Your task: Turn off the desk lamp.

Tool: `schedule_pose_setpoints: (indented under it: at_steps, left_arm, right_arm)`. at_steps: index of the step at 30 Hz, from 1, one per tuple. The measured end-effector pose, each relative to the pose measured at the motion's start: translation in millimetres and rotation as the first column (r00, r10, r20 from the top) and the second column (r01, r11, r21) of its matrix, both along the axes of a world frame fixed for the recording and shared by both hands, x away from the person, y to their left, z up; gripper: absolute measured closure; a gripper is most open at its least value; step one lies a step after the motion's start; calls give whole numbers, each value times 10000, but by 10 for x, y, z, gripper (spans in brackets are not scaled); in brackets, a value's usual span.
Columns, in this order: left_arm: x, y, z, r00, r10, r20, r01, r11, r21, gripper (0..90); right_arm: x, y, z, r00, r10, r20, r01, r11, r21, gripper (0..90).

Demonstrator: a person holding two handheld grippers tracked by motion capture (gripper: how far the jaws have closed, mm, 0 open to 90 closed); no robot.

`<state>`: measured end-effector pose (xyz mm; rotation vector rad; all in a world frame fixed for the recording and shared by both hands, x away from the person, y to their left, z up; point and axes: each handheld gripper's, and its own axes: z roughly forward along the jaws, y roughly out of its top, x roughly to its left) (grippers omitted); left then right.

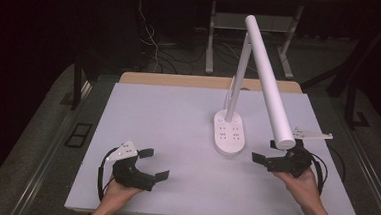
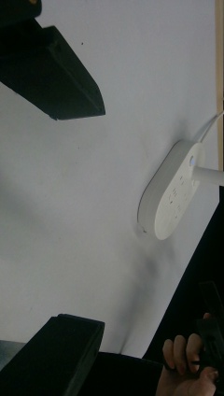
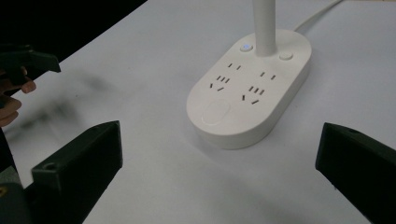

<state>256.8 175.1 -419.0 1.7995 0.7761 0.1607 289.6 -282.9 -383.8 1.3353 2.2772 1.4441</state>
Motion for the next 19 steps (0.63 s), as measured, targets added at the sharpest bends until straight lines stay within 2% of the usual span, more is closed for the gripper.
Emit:
schedule_pose_setpoints:
  at_steps: [12,19]
  left_arm:
    - [-5,-3,-1,10000,-6,-31,6,10000,43,0]
    - [1,-2,-4,10000,28,-72,-28,10000,77,0]
  right_arm:
    - [-279,-69,-188,9999,-64,84,63,10000,43,6]
    - [-357,-87,-310,9999,-76,118,77,9999,-68,6]
